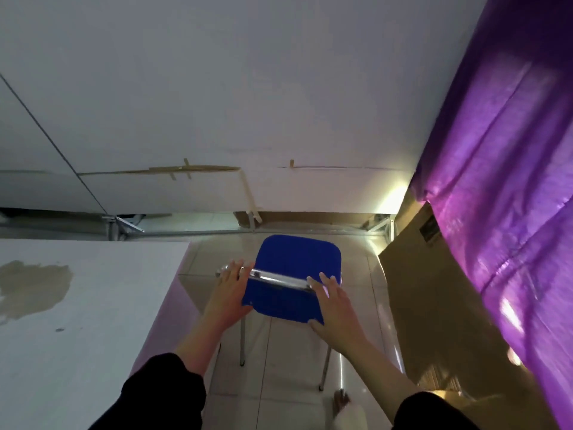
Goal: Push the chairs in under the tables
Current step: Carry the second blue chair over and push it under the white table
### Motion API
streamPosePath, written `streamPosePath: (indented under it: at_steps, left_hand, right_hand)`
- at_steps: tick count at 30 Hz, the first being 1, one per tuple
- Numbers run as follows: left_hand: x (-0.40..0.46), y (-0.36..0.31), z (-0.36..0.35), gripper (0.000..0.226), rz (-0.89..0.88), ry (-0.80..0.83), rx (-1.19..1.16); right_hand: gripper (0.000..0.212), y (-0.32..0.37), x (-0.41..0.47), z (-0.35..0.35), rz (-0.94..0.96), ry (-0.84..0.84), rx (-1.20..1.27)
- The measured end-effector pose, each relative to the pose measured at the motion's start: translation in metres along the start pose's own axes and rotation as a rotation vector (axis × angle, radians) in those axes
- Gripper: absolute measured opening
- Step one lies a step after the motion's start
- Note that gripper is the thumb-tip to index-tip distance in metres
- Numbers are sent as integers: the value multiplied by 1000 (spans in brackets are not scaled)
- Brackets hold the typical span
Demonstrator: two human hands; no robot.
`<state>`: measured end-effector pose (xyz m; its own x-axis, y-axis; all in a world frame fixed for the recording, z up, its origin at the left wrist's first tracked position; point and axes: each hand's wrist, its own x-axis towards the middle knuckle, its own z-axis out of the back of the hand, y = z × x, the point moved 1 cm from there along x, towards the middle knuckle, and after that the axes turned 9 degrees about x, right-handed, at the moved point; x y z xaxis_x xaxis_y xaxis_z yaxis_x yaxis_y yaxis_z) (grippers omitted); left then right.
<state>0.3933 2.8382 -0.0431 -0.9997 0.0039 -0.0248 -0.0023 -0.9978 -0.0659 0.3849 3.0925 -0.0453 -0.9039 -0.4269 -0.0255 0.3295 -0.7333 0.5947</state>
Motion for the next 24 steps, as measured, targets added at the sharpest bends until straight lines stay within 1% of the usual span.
streamPosePath:
  at_steps: [3,5,7,8,9,10,13,15,18,22,24]
  left_hand:
    - [45,7,2,83,25,132,87]
    - [66,5,7,63,-3,289,209]
    - [86,7,4,40,57,390,240]
    - [90,9,0,35,84,426,253]
    - [96,14,-4,35,106,462,272]
    - [100,18,-6,38,111,476,291]
    - [114,31,-6,44,131,456,337]
    - [129,36,-1,46,154,442,385]
    - [160,43,1,47,187,444,423]
    - [194,47,5,41,234,420,402]
    - [209,44,5,37,276,396,349]
  right_hand:
    - [91,-14,63,1,50,138,-27]
    - [90,-20,90,-4,47,248,-56]
    - [79,-26,113,-11,43,382,-48]
    - [73,-27,118,-16,34,448,3]
    - [70,-27,126,-18,17,515,78]
    - [70,-27,133,-19,2,574,144]
    - [75,-23,158,-17,37,678,199]
    - [80,-20,175,-15,87,686,229]
    - [80,-20,208,-11,150,710,239]
    - [82,-32,255,-4,187,748,204]
    - [83,-40,278,5,206,771,155]
